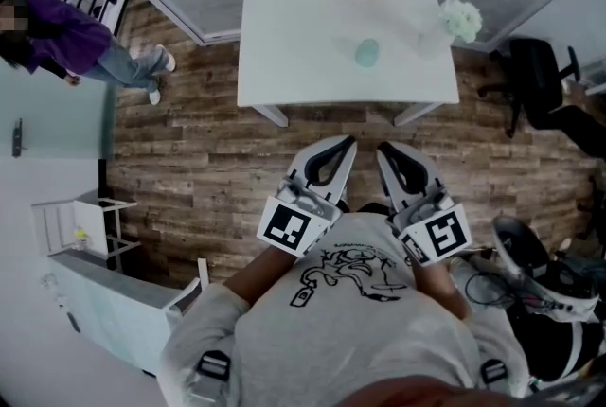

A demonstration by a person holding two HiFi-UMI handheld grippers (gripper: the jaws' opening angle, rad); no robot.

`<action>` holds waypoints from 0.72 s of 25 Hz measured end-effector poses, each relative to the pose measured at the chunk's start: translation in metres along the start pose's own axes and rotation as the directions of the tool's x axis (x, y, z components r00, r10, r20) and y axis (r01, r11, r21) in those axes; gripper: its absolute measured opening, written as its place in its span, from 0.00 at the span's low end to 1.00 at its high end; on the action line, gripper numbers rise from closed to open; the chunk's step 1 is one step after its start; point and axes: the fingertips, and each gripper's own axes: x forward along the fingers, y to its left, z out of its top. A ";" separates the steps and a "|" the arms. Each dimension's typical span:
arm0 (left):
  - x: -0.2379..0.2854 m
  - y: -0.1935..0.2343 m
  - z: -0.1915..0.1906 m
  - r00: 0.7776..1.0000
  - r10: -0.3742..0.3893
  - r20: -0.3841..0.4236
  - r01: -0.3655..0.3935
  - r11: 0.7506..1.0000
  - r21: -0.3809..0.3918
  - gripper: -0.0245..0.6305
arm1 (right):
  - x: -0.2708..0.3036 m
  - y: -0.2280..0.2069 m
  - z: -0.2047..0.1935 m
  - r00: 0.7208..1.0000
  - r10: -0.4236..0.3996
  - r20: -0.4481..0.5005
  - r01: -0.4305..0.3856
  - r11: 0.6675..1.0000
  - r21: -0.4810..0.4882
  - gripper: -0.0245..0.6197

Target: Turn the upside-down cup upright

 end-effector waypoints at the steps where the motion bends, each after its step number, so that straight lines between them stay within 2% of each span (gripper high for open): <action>1: 0.002 0.002 0.000 1.000 -0.001 -0.001 0.001 1.000 0.000 0.04 | 0.002 -0.003 -0.001 1.000 -0.002 -0.002 0.002 1.000 0.002 0.11; 18: 0.039 0.023 0.000 1.000 -0.002 -0.006 0.002 1.000 0.009 0.04 | 0.027 -0.041 0.002 1.000 -0.014 -0.013 0.014 1.000 0.003 0.11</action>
